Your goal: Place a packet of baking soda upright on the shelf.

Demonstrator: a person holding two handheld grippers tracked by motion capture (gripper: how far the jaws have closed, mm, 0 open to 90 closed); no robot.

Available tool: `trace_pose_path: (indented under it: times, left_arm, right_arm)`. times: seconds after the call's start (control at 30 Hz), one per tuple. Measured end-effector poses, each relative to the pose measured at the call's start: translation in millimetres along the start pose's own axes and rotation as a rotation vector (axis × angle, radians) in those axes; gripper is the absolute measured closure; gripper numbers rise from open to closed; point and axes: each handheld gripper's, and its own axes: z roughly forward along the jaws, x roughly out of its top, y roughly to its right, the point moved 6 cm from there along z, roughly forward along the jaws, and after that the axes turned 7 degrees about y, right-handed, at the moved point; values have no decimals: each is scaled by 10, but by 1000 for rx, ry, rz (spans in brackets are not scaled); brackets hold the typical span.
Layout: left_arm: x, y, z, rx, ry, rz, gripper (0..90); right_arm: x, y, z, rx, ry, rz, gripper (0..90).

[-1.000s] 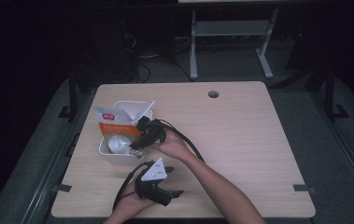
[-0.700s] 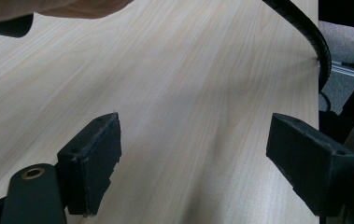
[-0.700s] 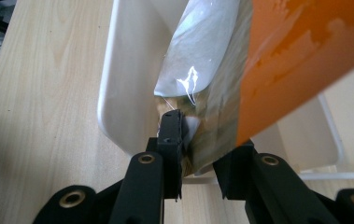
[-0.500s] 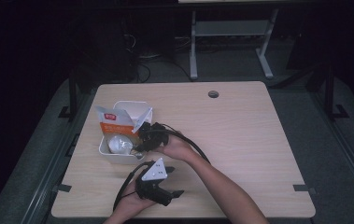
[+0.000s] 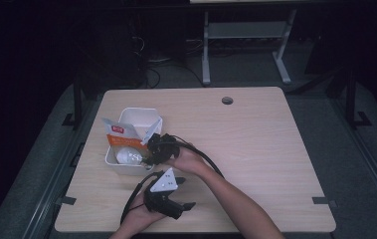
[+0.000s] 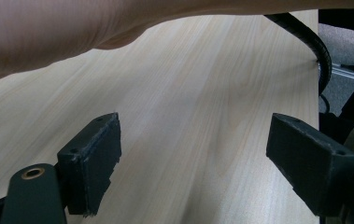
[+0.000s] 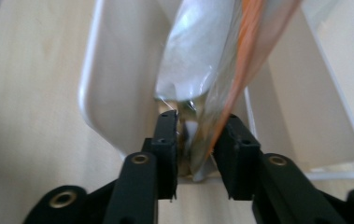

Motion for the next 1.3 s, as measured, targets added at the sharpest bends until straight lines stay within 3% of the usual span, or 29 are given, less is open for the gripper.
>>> trace_pose_path:
  times: [0.13, 0.27, 0.33, 0.37, 0.53, 0.87, 1.3]
  left_arm:
    - [0, 0, -3, 2, 0, 1, 176]
    - [-2, 4, -1, 2, -1, 1, 176]
    - [-3, 4, 4, 2, -3, 3, 176]
    - [-3, 4, 6, 2, -3, 3, 176]
    - [-4, 4, 7, 2, -4, 2, 176]
    - [-5, -7, 4, 4, -6, 2, 176]
    - [-10, -29, 4, 8, -8, -2, 176]
  right_arm:
    - [22, 12, -30, -4, 23, 15, 666]
    - [72, 54, -125, 2, 78, 50, 684]
    - [94, 82, -178, 7, 109, 64, 729]
    - [95, 93, -200, 28, 120, 85, 835]
    - [73, 92, -171, 47, 119, 107, 891]
    - [94, 97, -221, 66, 144, 129, 798]
    - [84, 142, -505, 59, 187, 159, 684]
